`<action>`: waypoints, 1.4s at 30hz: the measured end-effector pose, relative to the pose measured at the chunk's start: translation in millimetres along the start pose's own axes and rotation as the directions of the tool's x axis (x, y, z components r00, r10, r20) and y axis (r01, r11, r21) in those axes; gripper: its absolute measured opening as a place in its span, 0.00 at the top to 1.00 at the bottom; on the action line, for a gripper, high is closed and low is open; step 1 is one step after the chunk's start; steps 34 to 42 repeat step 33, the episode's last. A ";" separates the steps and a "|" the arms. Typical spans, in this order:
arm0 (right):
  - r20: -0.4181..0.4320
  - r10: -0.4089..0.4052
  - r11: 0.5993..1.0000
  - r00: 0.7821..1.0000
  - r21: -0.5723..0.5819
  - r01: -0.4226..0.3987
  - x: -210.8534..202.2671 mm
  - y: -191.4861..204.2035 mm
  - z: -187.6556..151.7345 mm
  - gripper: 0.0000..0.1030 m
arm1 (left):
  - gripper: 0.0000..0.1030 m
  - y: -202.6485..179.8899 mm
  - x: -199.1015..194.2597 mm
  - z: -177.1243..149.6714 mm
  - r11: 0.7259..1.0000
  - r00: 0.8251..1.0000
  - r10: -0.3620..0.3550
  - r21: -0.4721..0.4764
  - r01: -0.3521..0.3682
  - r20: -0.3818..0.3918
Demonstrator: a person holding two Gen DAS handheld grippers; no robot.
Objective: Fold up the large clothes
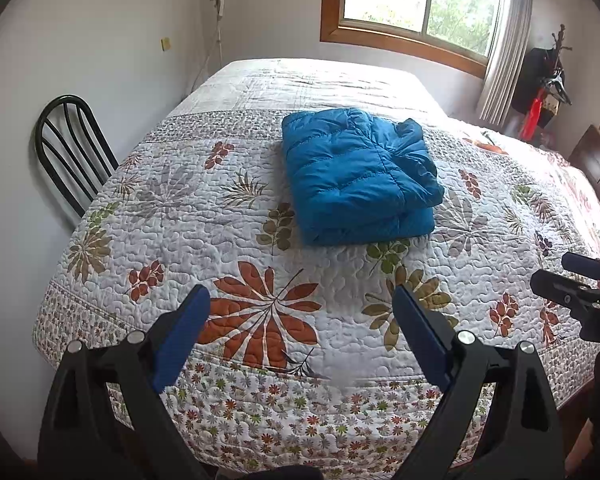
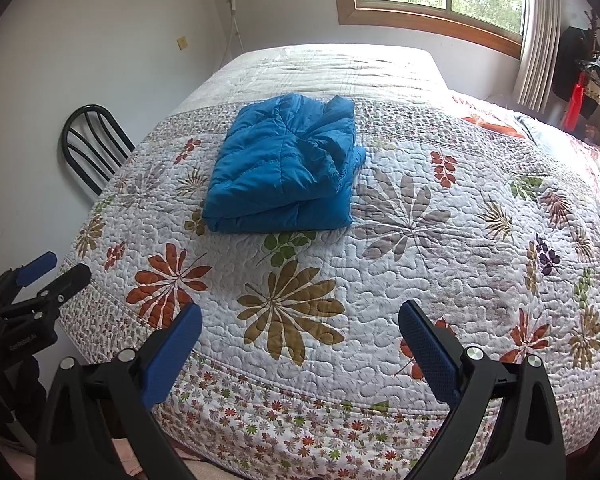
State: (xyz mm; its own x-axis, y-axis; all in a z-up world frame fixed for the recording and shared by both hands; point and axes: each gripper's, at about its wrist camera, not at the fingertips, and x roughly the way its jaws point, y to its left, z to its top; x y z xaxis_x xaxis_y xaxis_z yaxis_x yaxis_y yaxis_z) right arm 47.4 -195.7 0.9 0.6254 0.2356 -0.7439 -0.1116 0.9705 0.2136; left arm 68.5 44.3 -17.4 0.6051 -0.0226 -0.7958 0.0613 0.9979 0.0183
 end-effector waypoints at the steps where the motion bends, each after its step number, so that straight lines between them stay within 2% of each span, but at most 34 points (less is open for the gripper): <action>1: 0.000 0.000 1.000 1.000 0.000 0.000 0.1 0.2 -0.2 0.04 | 0.11 0.1 0.4 -0.3 1.000 1.000 0.000 0.001 0.000 -0.001; 42: -0.004 0.003 1.000 1.000 -0.010 -0.003 3.9 -0.4 0.4 0.04 | 0.11 2.5 4.7 2.7 1.000 1.000 -0.003 0.003 0.003 -0.010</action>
